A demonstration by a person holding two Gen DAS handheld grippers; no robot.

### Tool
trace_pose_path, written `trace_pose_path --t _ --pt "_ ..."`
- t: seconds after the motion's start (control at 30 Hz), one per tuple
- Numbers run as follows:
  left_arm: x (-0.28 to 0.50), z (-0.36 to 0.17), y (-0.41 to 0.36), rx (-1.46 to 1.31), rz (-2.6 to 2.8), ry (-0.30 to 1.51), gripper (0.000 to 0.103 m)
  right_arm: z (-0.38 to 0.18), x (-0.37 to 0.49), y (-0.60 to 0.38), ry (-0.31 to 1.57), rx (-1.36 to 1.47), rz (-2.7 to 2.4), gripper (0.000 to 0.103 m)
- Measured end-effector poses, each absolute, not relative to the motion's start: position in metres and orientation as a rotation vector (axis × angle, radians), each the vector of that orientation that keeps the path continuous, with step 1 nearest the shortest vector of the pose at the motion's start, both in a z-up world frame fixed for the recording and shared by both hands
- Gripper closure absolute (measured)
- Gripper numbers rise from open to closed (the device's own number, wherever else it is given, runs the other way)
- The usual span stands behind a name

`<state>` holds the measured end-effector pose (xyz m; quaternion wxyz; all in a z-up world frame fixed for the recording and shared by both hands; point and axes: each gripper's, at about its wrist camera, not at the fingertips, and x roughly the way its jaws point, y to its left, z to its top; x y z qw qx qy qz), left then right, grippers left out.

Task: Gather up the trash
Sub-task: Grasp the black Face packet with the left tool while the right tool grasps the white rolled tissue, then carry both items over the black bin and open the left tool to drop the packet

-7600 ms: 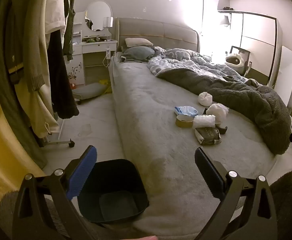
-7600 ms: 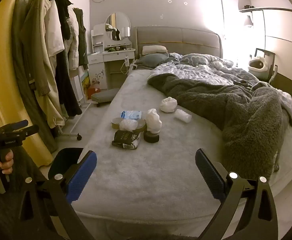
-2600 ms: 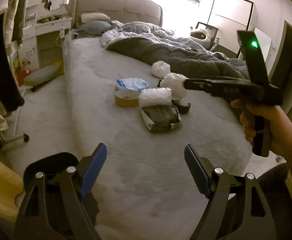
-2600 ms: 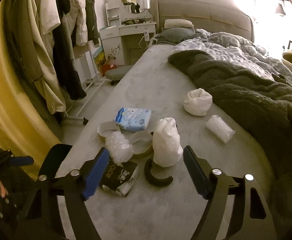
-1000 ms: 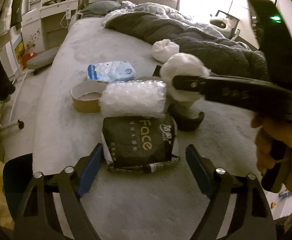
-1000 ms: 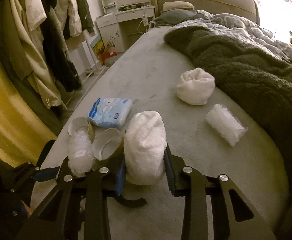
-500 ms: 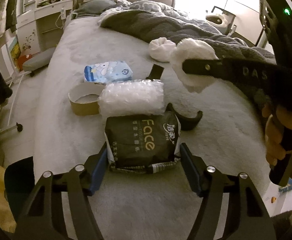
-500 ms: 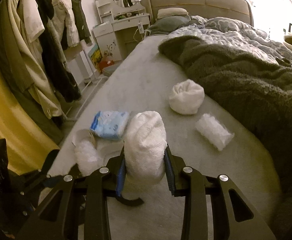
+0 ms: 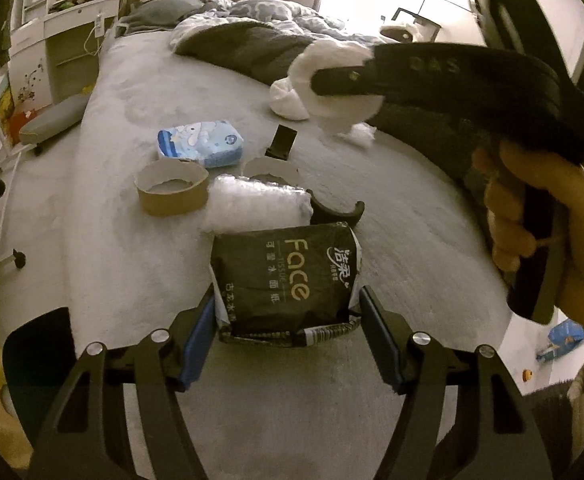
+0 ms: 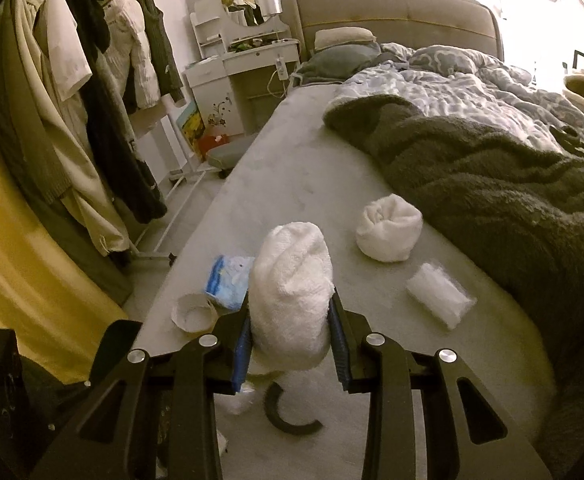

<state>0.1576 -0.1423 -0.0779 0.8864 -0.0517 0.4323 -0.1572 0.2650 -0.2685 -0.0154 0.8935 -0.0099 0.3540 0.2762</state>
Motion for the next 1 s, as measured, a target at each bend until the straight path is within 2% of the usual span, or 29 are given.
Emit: trace_pose_path --t 0.27,0.67,1.0 --pt "0.15 -0.065 -0.107 -0.113 -0.293 0.849 0.032 -0.006 0.263 -0.232 0.741 -0.036 0.602 0.069" --pt "0.145 -0.059 -0.008 -0.212 -0.14 0.816 0.032 0.004 0.255 -0.166 0.745 -0.074 0.654 0.069" --pt "0.134 -0.082 0.051 -0.233 -0.032 0.858 0.032 0.004 0.237 -0.097 0.765 -0.106 0.741 0.069"
